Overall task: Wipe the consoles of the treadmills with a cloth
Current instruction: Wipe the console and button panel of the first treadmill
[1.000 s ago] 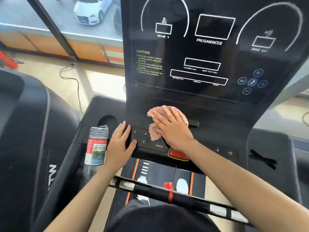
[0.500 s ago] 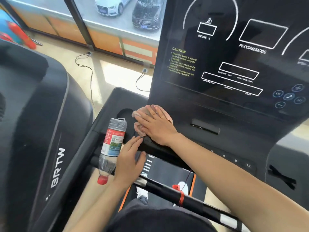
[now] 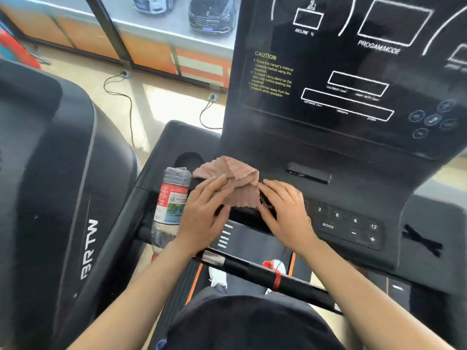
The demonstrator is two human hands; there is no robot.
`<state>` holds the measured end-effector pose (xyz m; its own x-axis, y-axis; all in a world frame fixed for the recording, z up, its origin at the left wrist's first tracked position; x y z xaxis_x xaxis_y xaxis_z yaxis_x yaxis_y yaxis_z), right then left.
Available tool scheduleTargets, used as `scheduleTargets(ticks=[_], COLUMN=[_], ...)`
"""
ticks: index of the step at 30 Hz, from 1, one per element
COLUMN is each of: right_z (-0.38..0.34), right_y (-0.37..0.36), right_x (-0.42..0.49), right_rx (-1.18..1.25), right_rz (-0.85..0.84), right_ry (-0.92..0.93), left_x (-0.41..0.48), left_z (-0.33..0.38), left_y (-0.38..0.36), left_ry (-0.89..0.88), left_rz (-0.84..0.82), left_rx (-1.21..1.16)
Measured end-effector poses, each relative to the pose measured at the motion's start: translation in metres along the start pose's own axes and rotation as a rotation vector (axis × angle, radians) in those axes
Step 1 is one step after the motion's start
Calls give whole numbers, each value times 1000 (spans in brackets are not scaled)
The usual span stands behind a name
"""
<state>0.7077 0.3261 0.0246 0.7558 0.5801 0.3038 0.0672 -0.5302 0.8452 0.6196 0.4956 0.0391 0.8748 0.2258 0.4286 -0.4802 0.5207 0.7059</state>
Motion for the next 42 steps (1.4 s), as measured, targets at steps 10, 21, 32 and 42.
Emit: scheduleTargets(ticks=[10,21,32,42], right_z=[124,153,201,213], right_y=[81,88,126,138], right_x=[-130,-162,-218,-233], right_rx=[-339,-297,-207,-44], right_rz=[151,126,273,254], right_ry=[-664,-683,-678,-536], left_x=[18,0,-10,-25], left_z=[-40,25,126,239], left_y=[-70,-105,-182,-270], left_ry=[98,15,-126,-294], left_rz=[-279,-265,-319,-431], left_rx=[527,554,496,409])
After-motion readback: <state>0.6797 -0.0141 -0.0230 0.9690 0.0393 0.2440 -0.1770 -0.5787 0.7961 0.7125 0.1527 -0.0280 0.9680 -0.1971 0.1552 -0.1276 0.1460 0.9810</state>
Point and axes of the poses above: each hand's wrist, its own x-axis towards the middle knuckle, its own y-axis out of the back of the hand, z = x × y, the point moved 9 cm from there along x, towards the middle knuckle, and after that the axes turned 9 degrees about z, right-handed, at the moved point
